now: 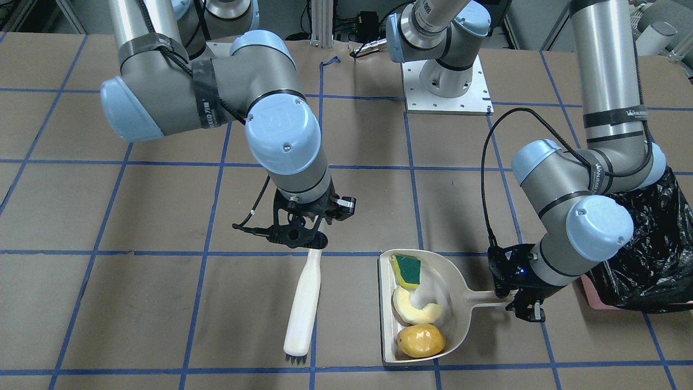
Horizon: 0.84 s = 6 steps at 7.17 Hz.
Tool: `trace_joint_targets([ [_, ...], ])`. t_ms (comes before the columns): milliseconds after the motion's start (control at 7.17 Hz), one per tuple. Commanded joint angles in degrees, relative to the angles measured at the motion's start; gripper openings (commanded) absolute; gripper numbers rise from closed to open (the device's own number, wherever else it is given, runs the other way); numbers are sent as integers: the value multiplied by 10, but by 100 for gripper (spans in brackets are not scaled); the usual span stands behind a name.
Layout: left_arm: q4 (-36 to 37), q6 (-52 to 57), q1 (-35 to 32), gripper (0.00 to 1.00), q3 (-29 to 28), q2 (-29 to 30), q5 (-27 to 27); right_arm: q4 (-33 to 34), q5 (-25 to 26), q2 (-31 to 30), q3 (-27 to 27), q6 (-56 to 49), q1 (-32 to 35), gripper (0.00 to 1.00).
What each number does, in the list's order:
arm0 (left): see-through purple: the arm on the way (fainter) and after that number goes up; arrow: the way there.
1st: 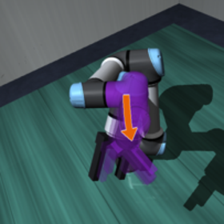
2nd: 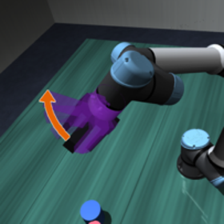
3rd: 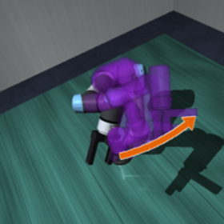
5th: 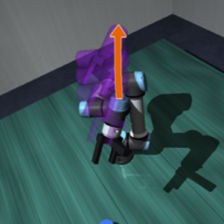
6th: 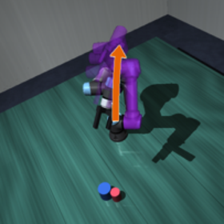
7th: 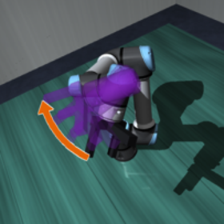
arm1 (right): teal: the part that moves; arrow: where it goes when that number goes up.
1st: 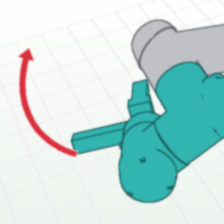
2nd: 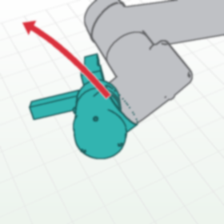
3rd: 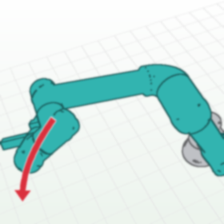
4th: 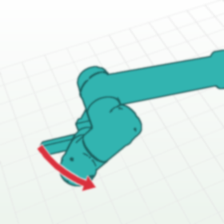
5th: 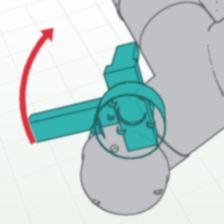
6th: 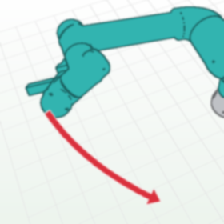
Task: Sweep and dump trash into bin
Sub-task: 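Carry the dustpan over the black bin while the right gripper withdraws the brush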
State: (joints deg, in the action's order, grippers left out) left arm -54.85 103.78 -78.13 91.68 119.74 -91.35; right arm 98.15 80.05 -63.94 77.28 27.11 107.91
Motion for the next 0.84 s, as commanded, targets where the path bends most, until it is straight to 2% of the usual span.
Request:
trace_joint_targets([
  [0, -14, 5, 27, 12, 3, -7, 41, -19, 12, -14, 2, -77, -62, 0],
  [279, -42, 13, 59, 8, 3, -16, 112, -44, 21, -30, 5, -155, -140, 0],
  [419, -58, 14, 67, 1, 1, -23, 138, -62, 20, -38, 5, -194, -182, 0],
  [698, -127, 41, 100, 0, -10, -49, 201, -67, 34, -47, 5, -237, -230, 0],
])
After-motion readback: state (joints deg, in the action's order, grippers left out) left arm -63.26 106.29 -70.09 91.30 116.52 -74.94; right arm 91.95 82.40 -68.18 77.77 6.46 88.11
